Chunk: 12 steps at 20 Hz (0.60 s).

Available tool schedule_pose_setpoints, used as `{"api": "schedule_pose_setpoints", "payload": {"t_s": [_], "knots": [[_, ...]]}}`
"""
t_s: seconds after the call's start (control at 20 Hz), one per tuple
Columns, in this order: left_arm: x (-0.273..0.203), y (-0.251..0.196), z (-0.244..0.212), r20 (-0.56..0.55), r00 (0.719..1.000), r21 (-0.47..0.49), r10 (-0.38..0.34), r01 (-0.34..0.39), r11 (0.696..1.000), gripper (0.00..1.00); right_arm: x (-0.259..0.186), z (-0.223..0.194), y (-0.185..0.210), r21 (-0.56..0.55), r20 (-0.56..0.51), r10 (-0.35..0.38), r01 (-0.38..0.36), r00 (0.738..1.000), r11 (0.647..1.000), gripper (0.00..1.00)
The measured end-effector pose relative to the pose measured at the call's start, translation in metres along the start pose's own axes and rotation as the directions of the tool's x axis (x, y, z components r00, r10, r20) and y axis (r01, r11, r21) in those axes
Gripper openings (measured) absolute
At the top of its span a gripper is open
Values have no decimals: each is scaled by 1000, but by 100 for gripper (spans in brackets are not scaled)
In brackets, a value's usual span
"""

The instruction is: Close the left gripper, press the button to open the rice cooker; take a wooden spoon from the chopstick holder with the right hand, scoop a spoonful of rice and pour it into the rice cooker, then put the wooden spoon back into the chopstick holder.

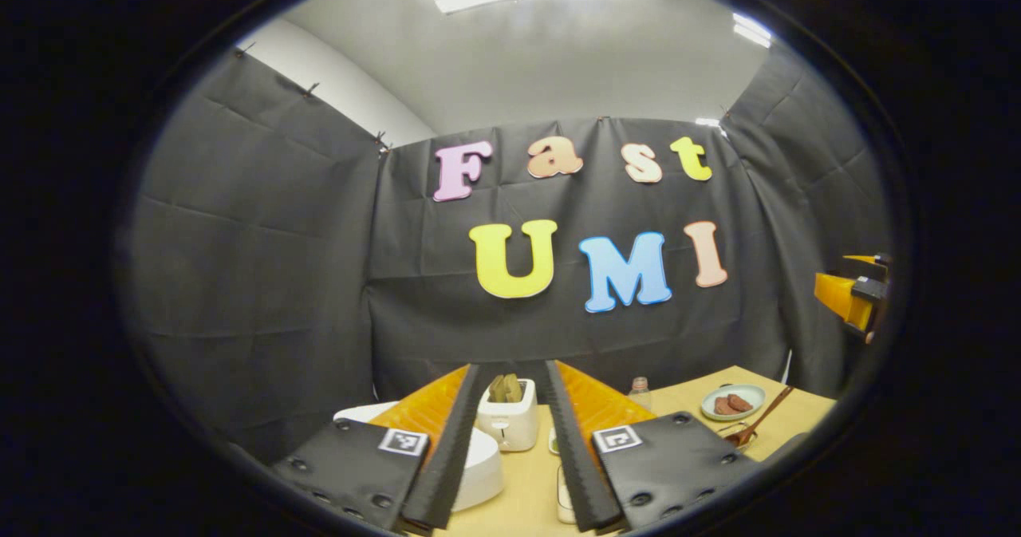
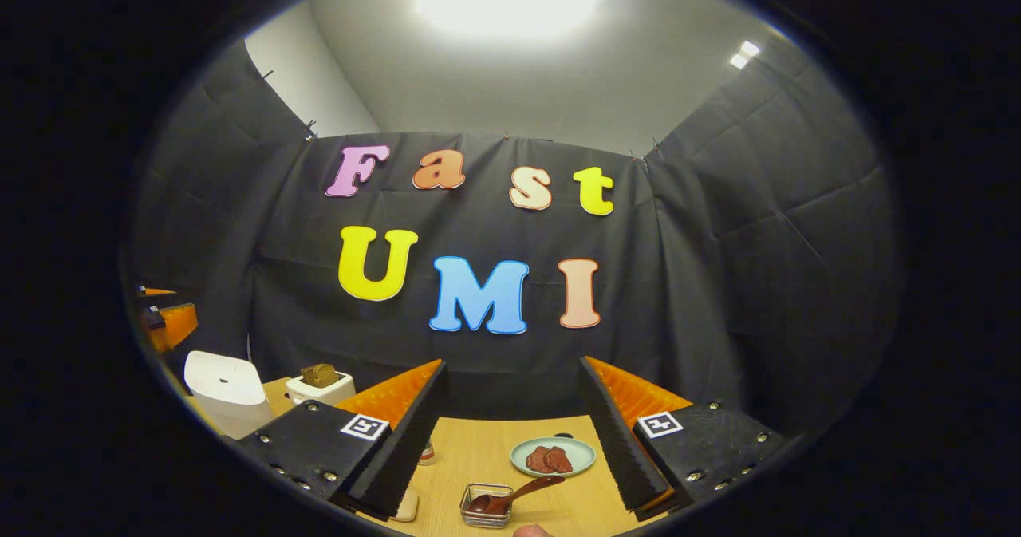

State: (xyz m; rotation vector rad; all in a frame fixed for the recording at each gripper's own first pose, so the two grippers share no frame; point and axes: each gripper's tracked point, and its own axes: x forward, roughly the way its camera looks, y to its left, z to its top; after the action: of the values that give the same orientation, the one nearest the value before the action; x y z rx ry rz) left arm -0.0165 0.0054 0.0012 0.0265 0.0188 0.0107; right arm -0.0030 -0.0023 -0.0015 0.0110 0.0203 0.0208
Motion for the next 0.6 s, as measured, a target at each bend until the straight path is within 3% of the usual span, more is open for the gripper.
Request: {"api": "schedule_pose_setpoints", "payload": {"t_s": [0.15,0.25,0.3,0.35,0.45,0.6], "knots": [[3,6,-1,-3,1000,-2,2,-2,1000,36,2,1,6,-5,0,10,-10,1000,1000,98],[6,13,-3,-1,1000,8,21,-21,1000,34,3,2,10,-1,4,14,-14,1000,1000,98],[9,17,-2,1,1000,8,26,-26,1000,18,4,2,13,-3,3,17,-17,1000,1000,98],[11,18,-2,-4,1000,0,18,-18,1000,12,4,2,14,-6,2,17,-17,1000,1000,98],[13,34,-5,2,998,3,61,-61,998,7,5,2,19,-10,1,19,-19,1000,1000,98],[22,54,-14,-18,996,0,86,-86,996,9,6,1,25,-14,-2,12,-12,1000,1000,98]]}}
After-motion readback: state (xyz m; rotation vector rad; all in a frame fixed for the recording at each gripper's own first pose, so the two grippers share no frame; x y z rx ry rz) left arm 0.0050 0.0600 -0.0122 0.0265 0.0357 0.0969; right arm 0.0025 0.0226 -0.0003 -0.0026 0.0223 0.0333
